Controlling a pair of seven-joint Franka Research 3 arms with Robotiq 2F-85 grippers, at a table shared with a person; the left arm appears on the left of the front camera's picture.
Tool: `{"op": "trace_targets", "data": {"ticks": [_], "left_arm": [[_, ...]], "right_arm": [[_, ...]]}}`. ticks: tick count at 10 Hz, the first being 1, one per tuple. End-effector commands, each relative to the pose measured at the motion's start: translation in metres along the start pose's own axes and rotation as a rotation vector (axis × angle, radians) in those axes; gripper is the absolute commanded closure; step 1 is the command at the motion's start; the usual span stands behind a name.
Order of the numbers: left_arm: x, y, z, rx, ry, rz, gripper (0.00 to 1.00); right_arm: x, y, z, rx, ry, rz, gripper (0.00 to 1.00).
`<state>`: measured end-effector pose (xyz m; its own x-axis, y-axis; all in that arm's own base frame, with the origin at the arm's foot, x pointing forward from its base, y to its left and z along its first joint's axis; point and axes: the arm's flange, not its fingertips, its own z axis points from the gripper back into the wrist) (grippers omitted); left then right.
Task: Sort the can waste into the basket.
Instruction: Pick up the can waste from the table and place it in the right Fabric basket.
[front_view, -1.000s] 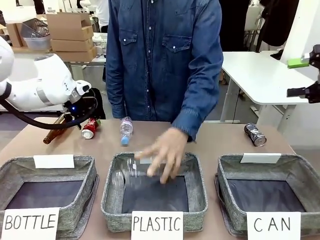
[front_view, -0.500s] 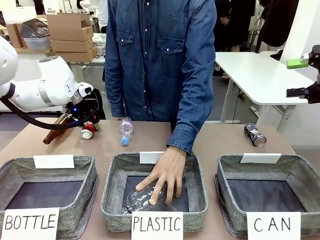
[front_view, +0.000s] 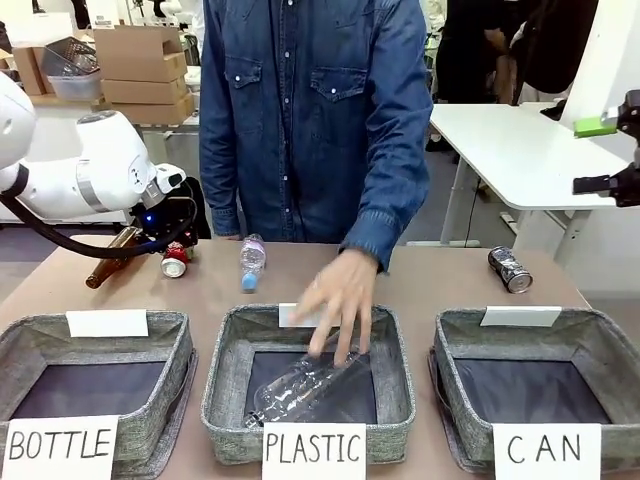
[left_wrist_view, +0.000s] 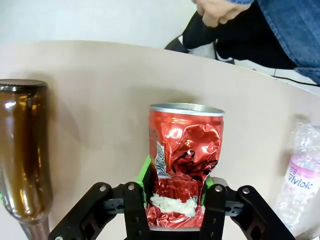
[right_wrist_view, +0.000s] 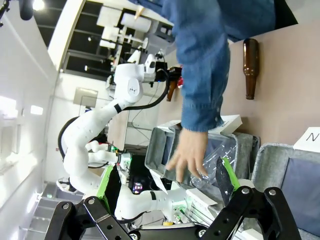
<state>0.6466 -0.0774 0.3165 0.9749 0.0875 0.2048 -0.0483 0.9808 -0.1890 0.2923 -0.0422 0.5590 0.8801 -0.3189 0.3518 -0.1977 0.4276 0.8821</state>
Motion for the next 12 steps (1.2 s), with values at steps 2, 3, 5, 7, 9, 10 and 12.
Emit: {"op": "trace_targets", "data": {"ticks": [2,3,5,7,9,10,12], "left_arm": [[-0.028,0.008,0.070,-0.021,-0.072,0.035,1.00],[-0.050,0.011,0.113,-0.100,-0.075,-0.027,1.00],[-0.130,0.007,0.210,-0.291,-0.027,-0.290,1.00],[-0.215,0.000,0.267,-0.470,0.021,-0.608,1.00],[-0.295,0.000,0.284,-0.557,-0.031,-0.975,1.00],[-0.328,0.003,0.282,-0.546,-0.091,-1.255,1.00],[-0.347,0.006,0.268,-0.444,-0.161,-1.574,1.00]], "right_arm": [[0.004,0.002,-0.003,0.021,-0.012,0.027,0.00],[0.004,0.002,-0.003,0.021,-0.012,0.027,0.00],[0.004,0.002,-0.003,0.021,-0.012,0.027,0.00],[0.004,0.002,-0.003,0.021,-0.012,0.027,0.00],[0.004,0.002,-0.003,0.021,-0.012,0.027,0.00],[0.004,0.002,-0.003,0.021,-0.012,0.027,0.00],[0.004,0.002,-0.003,0.021,-0.012,0.027,0.00]]}}
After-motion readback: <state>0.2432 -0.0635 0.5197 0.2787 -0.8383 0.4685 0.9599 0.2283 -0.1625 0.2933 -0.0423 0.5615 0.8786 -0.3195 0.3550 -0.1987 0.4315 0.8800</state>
